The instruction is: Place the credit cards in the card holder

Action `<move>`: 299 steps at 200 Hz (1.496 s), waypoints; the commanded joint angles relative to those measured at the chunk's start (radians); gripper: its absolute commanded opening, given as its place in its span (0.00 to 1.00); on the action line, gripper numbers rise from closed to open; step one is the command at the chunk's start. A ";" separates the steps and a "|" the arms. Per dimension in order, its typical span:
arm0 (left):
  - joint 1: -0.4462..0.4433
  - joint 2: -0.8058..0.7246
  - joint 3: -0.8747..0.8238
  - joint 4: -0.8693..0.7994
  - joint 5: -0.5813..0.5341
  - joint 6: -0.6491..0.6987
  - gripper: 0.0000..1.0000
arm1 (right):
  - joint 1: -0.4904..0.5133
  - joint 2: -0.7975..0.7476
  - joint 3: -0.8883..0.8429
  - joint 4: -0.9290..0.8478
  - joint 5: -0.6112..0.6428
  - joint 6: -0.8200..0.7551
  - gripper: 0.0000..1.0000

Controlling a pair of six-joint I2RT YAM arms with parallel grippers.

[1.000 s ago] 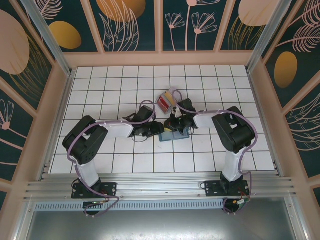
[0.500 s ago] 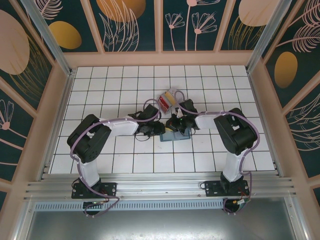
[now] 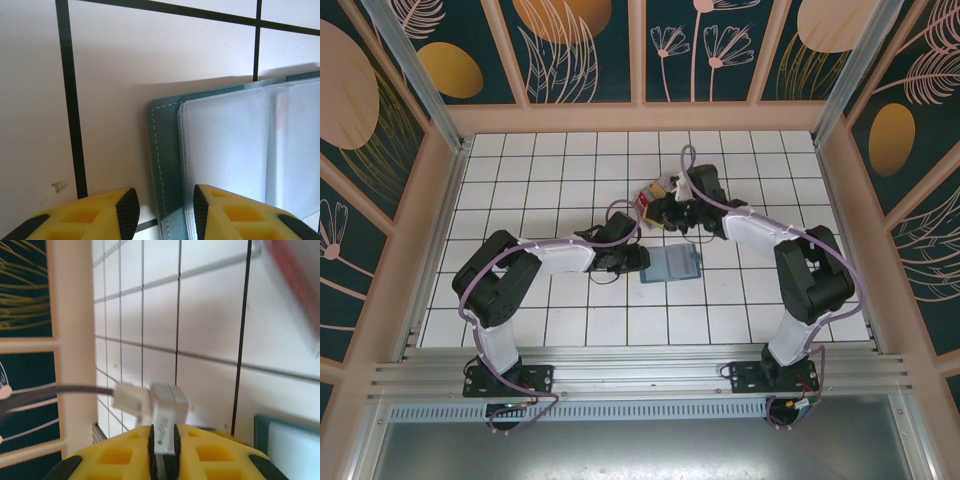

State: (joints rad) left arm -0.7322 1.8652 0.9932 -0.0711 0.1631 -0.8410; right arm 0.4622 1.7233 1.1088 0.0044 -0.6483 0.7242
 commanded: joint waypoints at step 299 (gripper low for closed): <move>-0.001 0.106 -0.044 -0.010 -0.044 0.025 0.40 | -0.084 0.458 0.687 -0.586 0.576 -0.606 0.58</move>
State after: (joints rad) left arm -0.7322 1.8576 0.9855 -0.0559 0.1680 -0.8387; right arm 0.3801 2.1674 1.7546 -0.5434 -0.1226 0.1345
